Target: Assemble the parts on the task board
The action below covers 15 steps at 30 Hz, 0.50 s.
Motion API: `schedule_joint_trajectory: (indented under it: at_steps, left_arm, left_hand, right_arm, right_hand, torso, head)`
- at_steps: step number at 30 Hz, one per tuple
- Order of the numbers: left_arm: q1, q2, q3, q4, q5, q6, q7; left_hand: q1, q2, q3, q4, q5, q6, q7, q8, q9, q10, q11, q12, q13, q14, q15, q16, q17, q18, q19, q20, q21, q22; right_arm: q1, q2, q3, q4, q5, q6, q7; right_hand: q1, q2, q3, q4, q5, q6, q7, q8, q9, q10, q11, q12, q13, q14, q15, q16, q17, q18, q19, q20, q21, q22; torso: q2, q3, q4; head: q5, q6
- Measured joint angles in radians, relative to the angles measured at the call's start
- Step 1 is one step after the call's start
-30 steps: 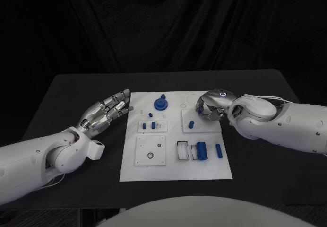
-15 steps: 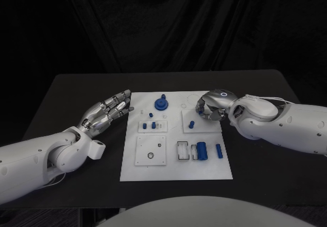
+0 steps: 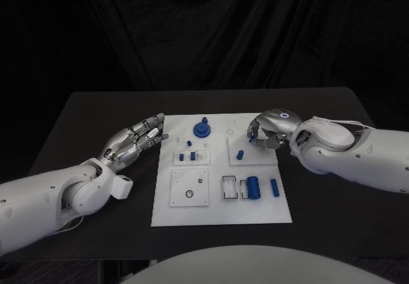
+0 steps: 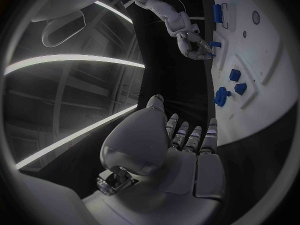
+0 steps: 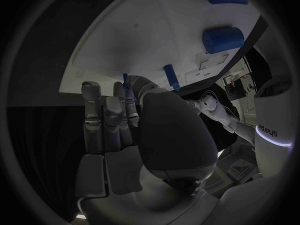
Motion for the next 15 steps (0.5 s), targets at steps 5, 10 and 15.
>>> schedule_joint_trajectory:
  at_steps: [5,10,15]
  left_arm:
    - [-0.001,0.002,0.000,-0.001,0.000,0.001,0.000]
    - [-0.001,0.004,0.000,-0.001,0.000,0.000,0.000]
    - [-0.001,0.006,0.000,-0.001,0.000,-0.001,0.000]
  left_hand:
    - [0.004,0.000,0.000,0.000,0.000,-0.002,0.002,0.000,0.000,-0.002,0.002,0.000,0.000,-0.001,-0.001,0.000,0.000,0.000,-0.006,0.005,0.000,-0.014]
    - [0.008,0.000,0.000,0.000,0.000,-0.003,0.004,0.000,0.000,-0.003,0.004,0.000,0.000,-0.007,-0.007,0.000,-0.002,0.000,-0.034,-0.002,-0.016,-0.054]
    - [0.008,0.000,0.000,0.000,0.000,0.000,0.007,0.000,0.000,-0.003,0.004,0.000,0.000,-0.007,-0.007,0.000,-0.002,0.000,-0.036,-0.004,-0.016,-0.058]
  right_arm:
    - [0.028,-0.010,0.002,0.019,0.000,-0.003,-0.003]
    - [0.052,-0.017,0.002,0.050,0.000,-0.002,-0.009]
    - [0.062,-0.023,0.002,0.112,0.000,0.008,-0.017]
  right_hand:
    - [-0.003,0.003,-0.001,0.001,-0.012,0.000,0.000,-0.002,0.007,0.000,0.000,-0.004,-0.004,0.000,0.000,0.000,-0.001,0.000,0.000,0.000,0.000,0.000]
    - [-0.003,0.003,-0.001,0.001,-0.018,0.001,-0.001,0.001,0.012,0.007,0.000,-0.010,-0.007,0.018,-0.001,0.009,0.016,-0.001,0.020,0.001,0.024,0.000]
    - [-0.003,0.002,-0.005,0.003,-0.025,0.004,-0.004,0.001,0.013,0.007,0.000,-0.016,-0.011,0.037,-0.004,0.032,0.043,-0.017,0.041,0.000,0.059,0.000]
  torso:
    - [0.000,-0.0001,-0.0001]
    - [0.000,-0.0006,0.0000]
    - [0.000,-0.0006,0.0002]
  head:
    - [0.004,0.000]
    - [0.009,0.000]
    - [0.020,0.000]
